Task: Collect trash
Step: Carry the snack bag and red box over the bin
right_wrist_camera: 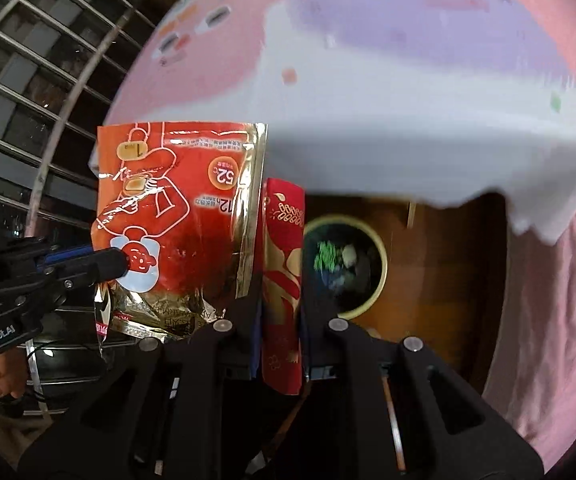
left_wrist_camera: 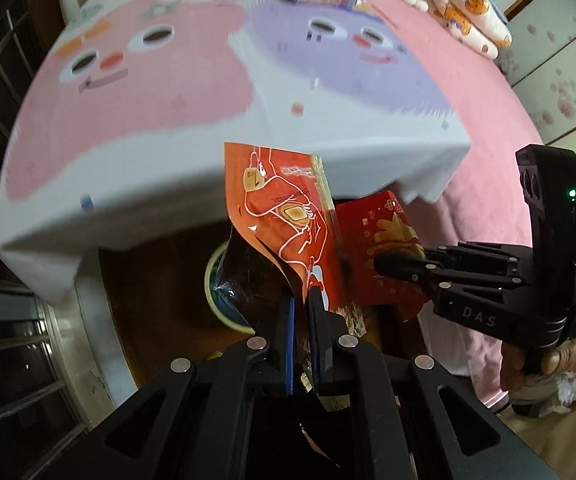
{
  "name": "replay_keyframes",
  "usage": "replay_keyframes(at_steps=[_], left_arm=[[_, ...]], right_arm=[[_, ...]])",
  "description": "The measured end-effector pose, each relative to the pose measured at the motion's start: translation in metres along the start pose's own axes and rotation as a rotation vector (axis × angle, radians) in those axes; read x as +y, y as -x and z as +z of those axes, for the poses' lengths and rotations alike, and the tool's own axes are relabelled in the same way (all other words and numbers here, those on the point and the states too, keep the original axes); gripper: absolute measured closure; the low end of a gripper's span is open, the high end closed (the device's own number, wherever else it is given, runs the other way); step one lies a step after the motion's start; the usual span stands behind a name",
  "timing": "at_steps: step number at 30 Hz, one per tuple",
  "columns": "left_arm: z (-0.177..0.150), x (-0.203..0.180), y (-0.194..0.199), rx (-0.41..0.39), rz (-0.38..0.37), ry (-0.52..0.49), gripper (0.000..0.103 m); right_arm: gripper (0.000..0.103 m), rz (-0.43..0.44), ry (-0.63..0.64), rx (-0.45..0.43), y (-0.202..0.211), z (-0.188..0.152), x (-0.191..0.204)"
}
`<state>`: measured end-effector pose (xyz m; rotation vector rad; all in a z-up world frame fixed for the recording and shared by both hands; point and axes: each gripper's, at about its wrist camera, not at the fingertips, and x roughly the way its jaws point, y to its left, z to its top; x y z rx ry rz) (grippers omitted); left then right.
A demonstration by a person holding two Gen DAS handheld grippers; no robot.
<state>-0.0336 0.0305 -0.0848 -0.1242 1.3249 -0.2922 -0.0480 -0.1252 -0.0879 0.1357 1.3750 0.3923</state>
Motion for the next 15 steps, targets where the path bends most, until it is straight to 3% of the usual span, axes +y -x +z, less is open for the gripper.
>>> replay_keyframes(at_steps=[15], left_arm=[[-0.049,0.054,-0.195,0.087,0.031,0.040,0.097]], right_arm=[[0.091,-0.159,-0.215,0.079,-0.190,-0.065,-0.086]])
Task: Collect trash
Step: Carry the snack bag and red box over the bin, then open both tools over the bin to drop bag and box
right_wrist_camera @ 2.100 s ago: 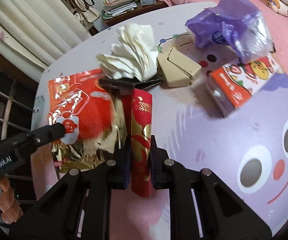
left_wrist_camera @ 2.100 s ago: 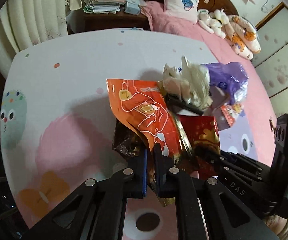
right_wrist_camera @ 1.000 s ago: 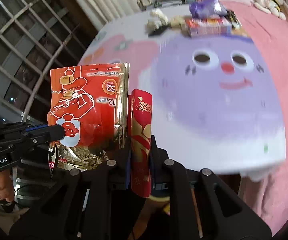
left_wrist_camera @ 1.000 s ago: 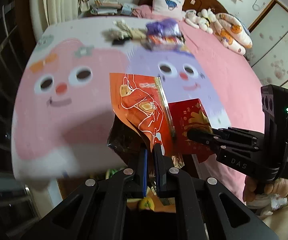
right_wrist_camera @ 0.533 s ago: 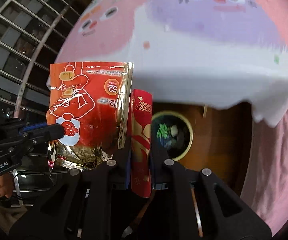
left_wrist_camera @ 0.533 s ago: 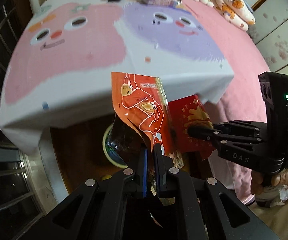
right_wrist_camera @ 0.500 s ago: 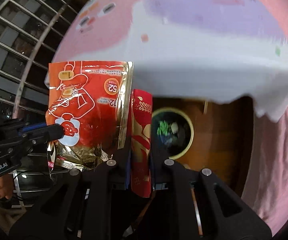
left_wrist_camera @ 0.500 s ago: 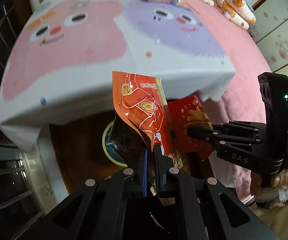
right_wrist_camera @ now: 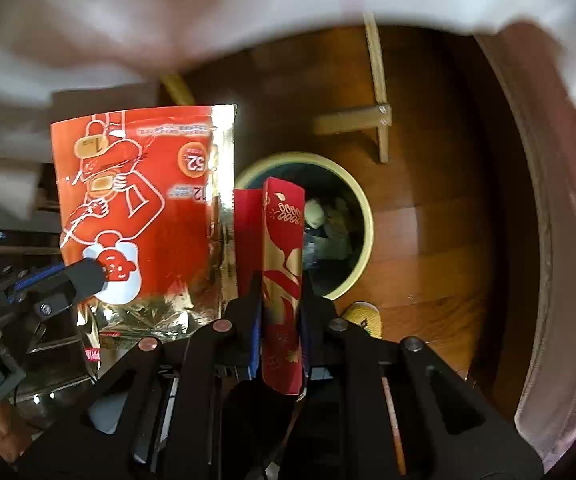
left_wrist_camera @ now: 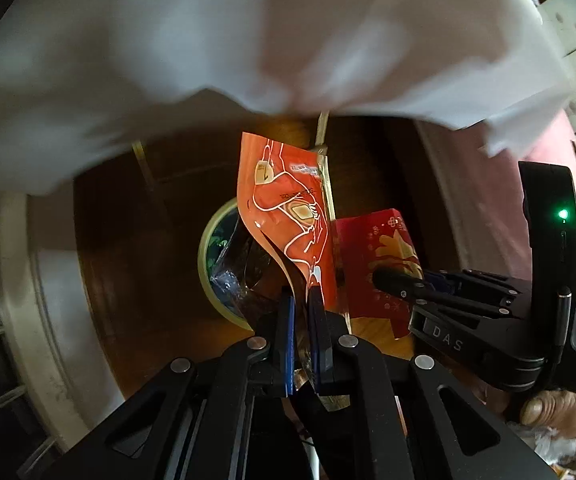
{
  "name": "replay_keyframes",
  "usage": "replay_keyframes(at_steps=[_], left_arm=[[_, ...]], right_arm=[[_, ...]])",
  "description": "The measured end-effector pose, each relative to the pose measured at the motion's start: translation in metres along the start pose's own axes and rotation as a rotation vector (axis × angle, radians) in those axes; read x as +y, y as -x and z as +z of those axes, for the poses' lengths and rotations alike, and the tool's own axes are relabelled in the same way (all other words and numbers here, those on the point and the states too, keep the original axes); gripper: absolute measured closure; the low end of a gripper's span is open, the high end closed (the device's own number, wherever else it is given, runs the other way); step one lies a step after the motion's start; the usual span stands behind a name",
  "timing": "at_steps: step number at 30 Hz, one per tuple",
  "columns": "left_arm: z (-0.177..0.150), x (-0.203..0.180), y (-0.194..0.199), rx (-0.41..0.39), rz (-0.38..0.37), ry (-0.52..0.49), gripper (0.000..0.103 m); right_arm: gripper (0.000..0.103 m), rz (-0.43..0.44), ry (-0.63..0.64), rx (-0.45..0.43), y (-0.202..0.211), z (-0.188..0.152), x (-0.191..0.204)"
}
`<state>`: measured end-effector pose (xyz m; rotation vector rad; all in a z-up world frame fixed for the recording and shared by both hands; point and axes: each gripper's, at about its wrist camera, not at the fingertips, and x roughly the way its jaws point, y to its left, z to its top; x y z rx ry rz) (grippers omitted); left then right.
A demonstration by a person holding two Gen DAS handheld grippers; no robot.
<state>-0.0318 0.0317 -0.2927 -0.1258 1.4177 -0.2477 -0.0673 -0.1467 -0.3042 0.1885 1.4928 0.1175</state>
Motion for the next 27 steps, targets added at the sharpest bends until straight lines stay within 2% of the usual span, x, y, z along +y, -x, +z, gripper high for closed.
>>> replay_keyframes(at_steps=[5,10,15,18,19,21,23,25,26,27], left_arm=[[-0.003,0.015,-0.055,0.033,0.013,0.030,0.097],[-0.005,0.020,-0.086,0.037,0.033,0.034,0.097],[0.002,0.018,-0.109,0.060,0.061,0.032,0.096],[0.001,0.018,-0.126,0.079,0.081,0.032,0.093],[0.000,0.014,-0.131,0.082,0.086,0.035,0.090],[0.001,0.017,-0.138,0.084,0.097,0.036,0.086],[0.003,0.019,-0.139,0.083,0.105,0.035,0.080],[0.002,0.021,-0.138,0.077,0.097,0.041,0.060],[0.001,0.024,-0.139,0.072,0.091,0.044,0.055],[-0.001,0.026,-0.139,0.068,0.090,0.045,0.046]], right_arm=[[0.090,-0.086,-0.035,0.016,-0.052,0.003,-0.015],[0.090,-0.135,-0.048,0.041,-0.090,0.003,-0.019],[0.089,-0.129,-0.043,0.058,-0.109,0.003,-0.011],[0.084,-0.118,-0.042,0.059,-0.112,0.004,-0.010],[0.083,-0.107,-0.043,0.060,-0.116,0.006,-0.008],[0.065,-0.103,-0.038,0.048,-0.114,0.007,-0.004],[0.054,-0.101,-0.027,0.033,-0.114,0.008,-0.001],[0.054,-0.107,-0.014,0.020,-0.110,0.008,0.003],[0.054,-0.108,-0.011,0.018,-0.111,0.009,0.004],[0.053,-0.109,-0.007,0.014,-0.110,0.010,0.005]])
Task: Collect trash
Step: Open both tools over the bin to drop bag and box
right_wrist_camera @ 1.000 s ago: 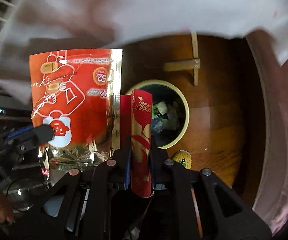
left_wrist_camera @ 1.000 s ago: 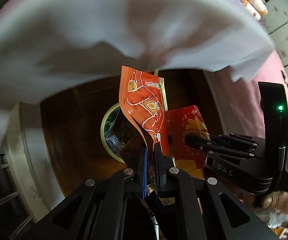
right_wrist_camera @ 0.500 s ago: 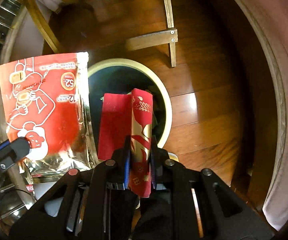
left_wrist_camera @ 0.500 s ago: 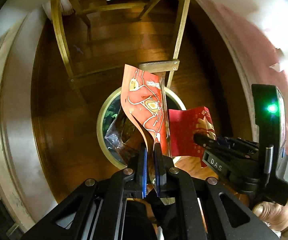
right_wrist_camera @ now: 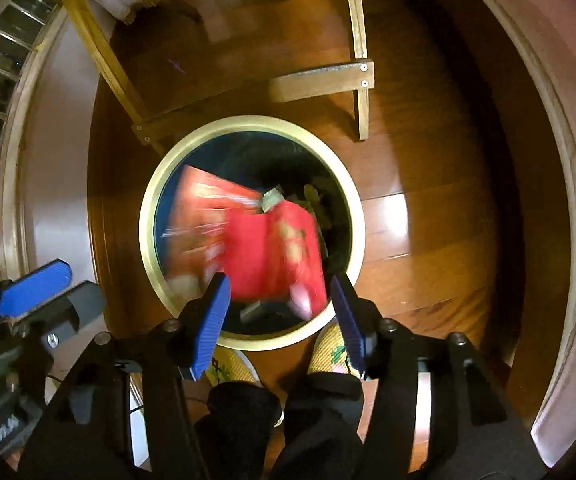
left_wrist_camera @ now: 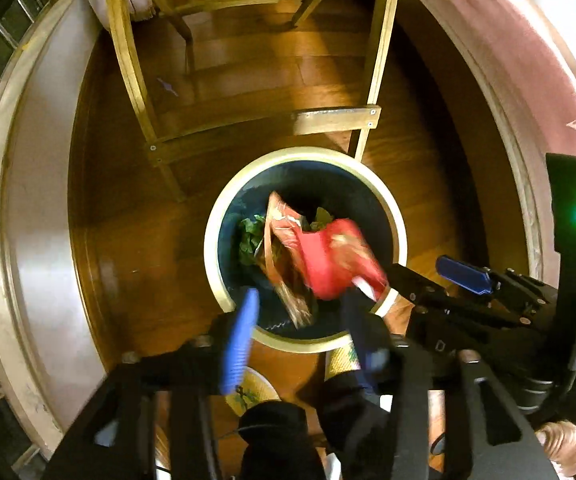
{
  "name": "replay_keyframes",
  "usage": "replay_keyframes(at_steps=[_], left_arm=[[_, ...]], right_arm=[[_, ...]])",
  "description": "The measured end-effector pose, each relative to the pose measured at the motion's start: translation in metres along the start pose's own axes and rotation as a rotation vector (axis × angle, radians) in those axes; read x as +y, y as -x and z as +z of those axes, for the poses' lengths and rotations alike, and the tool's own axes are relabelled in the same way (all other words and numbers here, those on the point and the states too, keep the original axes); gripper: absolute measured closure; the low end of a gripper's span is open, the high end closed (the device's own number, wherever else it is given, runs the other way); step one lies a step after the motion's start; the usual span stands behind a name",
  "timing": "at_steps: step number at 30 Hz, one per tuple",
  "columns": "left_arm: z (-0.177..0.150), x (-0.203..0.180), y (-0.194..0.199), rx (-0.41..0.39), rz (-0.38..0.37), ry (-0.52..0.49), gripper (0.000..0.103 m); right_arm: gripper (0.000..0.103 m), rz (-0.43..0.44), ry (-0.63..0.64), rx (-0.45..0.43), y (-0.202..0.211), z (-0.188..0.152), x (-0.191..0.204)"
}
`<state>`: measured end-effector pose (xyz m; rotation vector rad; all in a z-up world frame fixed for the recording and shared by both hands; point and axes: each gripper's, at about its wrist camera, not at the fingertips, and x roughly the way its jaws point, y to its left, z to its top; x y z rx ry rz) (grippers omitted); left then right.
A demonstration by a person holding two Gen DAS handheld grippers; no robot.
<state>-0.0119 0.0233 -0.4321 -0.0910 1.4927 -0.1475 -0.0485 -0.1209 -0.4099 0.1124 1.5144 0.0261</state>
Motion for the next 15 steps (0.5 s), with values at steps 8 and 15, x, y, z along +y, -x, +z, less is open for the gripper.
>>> replay_keyframes(at_steps=[8,15], left_arm=[[0.000,0.017,0.013,-0.032,0.044,0.035,0.015],[-0.001,0.022,0.031,-0.065,0.079,0.066,0.015]], right_arm=[[0.050,-0.019,0.019,-0.018,0.008,0.000,0.006],[0.047,-0.021,0.030,-0.020,0.015,0.003,0.007]])
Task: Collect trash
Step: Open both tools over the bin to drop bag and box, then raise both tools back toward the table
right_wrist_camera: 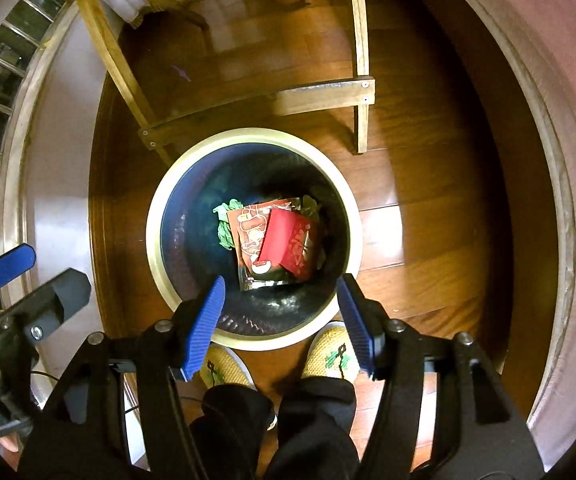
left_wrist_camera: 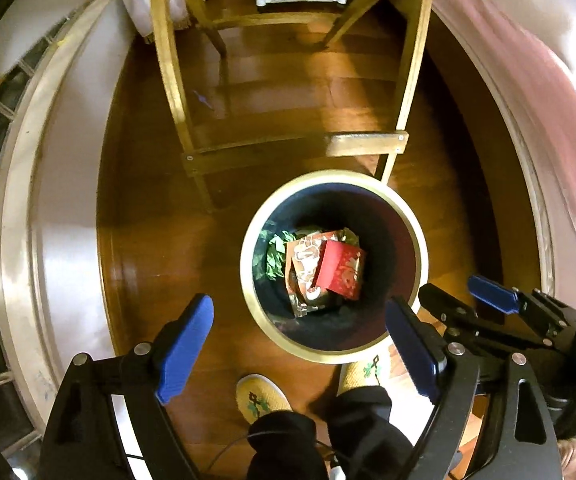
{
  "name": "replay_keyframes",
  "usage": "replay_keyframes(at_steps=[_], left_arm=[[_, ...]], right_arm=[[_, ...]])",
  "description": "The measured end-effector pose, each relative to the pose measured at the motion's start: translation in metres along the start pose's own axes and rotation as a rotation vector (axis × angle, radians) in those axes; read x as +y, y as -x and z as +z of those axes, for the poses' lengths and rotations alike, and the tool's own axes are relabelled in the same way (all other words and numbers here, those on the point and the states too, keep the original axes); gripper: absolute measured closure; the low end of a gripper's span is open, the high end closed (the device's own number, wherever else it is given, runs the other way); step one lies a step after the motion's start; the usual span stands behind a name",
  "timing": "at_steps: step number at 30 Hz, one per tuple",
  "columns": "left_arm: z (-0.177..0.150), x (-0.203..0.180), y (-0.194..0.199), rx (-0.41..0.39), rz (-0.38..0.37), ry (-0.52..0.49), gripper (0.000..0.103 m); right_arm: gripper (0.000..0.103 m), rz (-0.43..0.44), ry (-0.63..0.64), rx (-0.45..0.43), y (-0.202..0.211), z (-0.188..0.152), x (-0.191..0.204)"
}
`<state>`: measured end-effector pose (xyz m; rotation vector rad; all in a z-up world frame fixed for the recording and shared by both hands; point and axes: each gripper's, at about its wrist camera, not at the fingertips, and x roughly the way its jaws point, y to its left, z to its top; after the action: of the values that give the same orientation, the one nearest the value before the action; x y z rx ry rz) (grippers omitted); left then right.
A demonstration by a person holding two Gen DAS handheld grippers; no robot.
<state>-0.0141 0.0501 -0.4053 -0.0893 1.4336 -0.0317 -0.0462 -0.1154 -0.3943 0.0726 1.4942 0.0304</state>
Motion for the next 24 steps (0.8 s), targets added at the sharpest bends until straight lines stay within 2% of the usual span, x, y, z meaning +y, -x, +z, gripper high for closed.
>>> replay_keyframes(at_steps=[5,11,24], left_arm=[[0.003,-0.002,0.026,-0.029,0.010,0.003,0.015],[0.008,-0.006,0.082,-0.060,0.010,0.006,0.015],[0.018,-0.004,0.265,-0.183,-0.003,0.039,0.015]], right_arm=[[0.047,0.003,0.008,0.004,0.015,0.002,0.004],[0.047,0.002,0.038,0.014,0.062,0.002,0.012],[0.047,0.051,0.127,-0.032,0.222,0.002,0.014]])
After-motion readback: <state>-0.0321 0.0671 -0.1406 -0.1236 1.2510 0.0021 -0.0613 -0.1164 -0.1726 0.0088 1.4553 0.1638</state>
